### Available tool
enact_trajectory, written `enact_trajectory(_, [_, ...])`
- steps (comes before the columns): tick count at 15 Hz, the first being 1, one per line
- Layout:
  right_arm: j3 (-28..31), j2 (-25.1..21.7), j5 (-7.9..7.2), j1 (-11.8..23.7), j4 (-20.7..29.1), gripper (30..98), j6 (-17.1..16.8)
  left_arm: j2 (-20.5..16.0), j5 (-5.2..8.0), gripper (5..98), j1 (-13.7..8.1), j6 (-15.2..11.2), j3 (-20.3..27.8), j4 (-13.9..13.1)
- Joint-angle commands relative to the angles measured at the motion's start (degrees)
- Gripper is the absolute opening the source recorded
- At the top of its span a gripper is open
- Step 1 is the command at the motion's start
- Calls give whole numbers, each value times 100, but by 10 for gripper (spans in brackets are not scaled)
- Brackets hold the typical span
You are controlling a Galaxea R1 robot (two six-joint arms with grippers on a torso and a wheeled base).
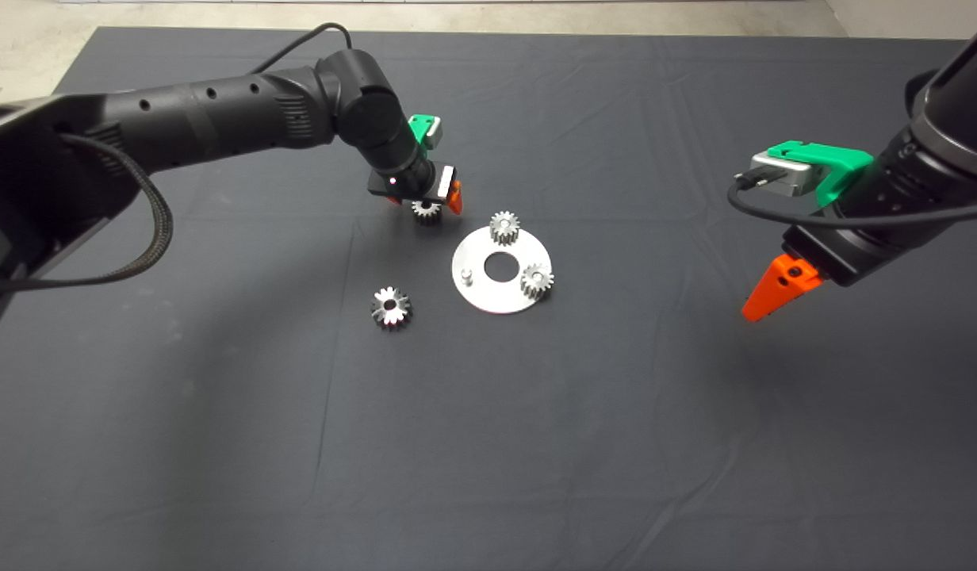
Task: Remove an incorrectly installed larger gear and replace it with the correct smaller gear
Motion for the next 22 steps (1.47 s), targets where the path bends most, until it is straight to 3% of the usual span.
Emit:
enact_trajectory(1, [1,10,-653,158,222,977,-27,12,52,825,-15,117,5,41])
enact_trajectory(6, [1,15,-653,158,222,977,-27,47,54,746,11,161,-13,50])
enact_trajectory(10, [1,19,-653,193,213,977,-27,66,54,733,20,178,-21,50])
enact_trajectory(16, [1,19,-653,193,213,977,-27,126,54,664,20,178,-30,253])
enact_trajectory(22, [1,27,-653,193,213,977,-27,152,63,599,20,196,-39,287])
